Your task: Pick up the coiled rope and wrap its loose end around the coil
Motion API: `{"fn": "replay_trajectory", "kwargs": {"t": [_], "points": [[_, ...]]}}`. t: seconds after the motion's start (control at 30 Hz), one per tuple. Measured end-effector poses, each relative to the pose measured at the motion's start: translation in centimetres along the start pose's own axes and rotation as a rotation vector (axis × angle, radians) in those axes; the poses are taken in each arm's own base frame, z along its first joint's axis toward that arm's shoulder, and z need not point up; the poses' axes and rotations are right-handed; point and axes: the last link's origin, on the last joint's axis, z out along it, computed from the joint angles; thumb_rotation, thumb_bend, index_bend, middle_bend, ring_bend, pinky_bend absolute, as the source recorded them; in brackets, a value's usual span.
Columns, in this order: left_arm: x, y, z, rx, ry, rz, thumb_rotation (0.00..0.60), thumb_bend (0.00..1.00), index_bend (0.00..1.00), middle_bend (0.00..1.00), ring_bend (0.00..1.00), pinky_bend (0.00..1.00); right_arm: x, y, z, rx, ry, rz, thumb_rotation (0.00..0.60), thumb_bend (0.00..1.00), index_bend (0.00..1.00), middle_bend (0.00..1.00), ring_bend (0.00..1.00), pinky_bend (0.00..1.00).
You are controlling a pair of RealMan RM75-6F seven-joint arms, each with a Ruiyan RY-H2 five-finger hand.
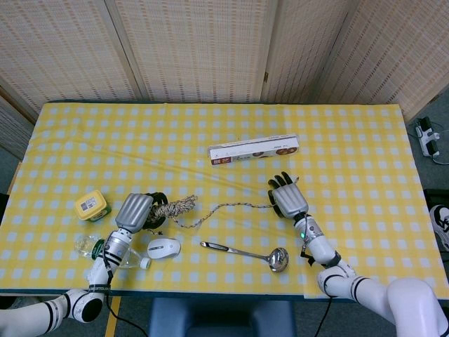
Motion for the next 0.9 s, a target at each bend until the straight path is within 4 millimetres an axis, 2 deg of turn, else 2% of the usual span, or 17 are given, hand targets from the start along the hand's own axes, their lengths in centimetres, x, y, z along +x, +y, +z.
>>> {"fn": "replay_trajectory", "kwargs": {"t": [0.3,0.47,0.67,0.9], "points": [[0.2,0.0,0.0,-0.005,0.005,-0.026,0.600,0.47,0.64,0.61,0.58,0.62,0.1,-0.1,0.1,0.003,0.010,-0.004,0.600,0.44,0.64,0.25,0.13,0.04],[1.2,0.6,-0.2,-0.034,0.020,-0.093,0.600,0.48,0.64,0.62,0.59,0.62,0.9,-0.2,-0.2,0.011,0.047,0.008,0.600,0.44,0.64,0.25,0.13,0.04],[2.9,2.5,-0.6,-0.115,0.043,-0.166,0.600,0.48,0.64,0.62,0.59,0.62,3.3,-0.9,-1.1,0.047,0.129,0.052,0.600,0.44,0.65,0.27,0.16,0.04],[4.0,5.8,-1.1,-0.218,0.045,-0.169,0.600,0.48,0.64,0.62,0.59,0.62,7.8,-3.6,-2.6,0.127,0.246,0.138,0.600,0.44,0.68,0.37,0.27,0.04]]}}
